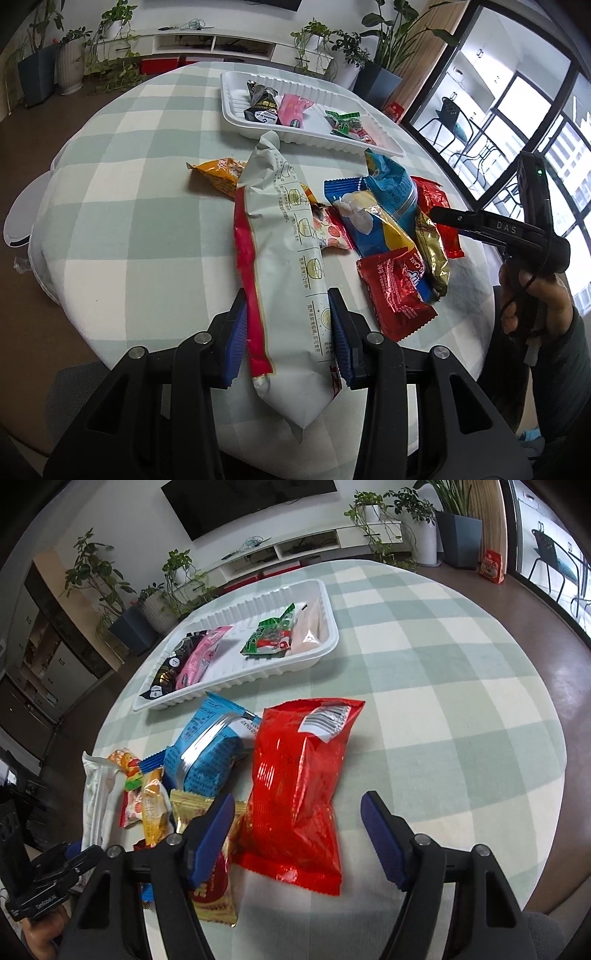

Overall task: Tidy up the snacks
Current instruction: 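Grasp the long white-and-red bag with the left tool while the right tool grasps the red chip bag, then carry both bags over the white tray and lower them in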

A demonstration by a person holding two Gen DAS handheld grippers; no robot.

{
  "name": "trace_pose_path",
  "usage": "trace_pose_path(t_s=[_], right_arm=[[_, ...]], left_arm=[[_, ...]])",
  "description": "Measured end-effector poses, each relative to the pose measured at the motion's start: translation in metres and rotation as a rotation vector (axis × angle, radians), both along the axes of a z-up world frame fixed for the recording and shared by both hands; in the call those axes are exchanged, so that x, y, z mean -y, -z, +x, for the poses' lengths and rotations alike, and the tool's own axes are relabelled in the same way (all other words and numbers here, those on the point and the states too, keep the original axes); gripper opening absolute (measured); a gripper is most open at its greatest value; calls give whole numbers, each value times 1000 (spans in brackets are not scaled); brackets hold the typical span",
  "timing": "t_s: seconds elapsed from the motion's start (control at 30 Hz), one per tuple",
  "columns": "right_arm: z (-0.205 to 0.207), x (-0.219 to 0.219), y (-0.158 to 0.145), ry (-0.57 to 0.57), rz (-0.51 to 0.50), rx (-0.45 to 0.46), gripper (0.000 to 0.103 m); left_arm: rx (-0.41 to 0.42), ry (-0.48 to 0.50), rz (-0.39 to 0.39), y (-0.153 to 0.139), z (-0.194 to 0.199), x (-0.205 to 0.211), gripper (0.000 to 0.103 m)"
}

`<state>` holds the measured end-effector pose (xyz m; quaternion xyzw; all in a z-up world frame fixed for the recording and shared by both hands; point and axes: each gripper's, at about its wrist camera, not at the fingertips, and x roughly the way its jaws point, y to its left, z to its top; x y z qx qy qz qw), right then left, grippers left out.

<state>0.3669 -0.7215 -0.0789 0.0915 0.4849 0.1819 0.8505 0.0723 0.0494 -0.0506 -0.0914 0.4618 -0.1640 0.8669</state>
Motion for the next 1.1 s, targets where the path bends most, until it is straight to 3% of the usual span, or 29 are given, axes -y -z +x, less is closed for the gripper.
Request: trace_pose_path(t_s=[0.23,0.47,0.77,1.1], right_arm=[[12,-15,10,-30,-66,-26,66],[8,-17,10,-60,-110,6,46],[0,-2,6,-30,-71,18,38],[-5,32,3,45,21,4,37]], left_arm=[[-13,6,15,6,4,4,38],[-15,26,20,7,5,5,38],[-11,25,0,7,6,1,37],[6,17,-34,3,3,-3,37]])
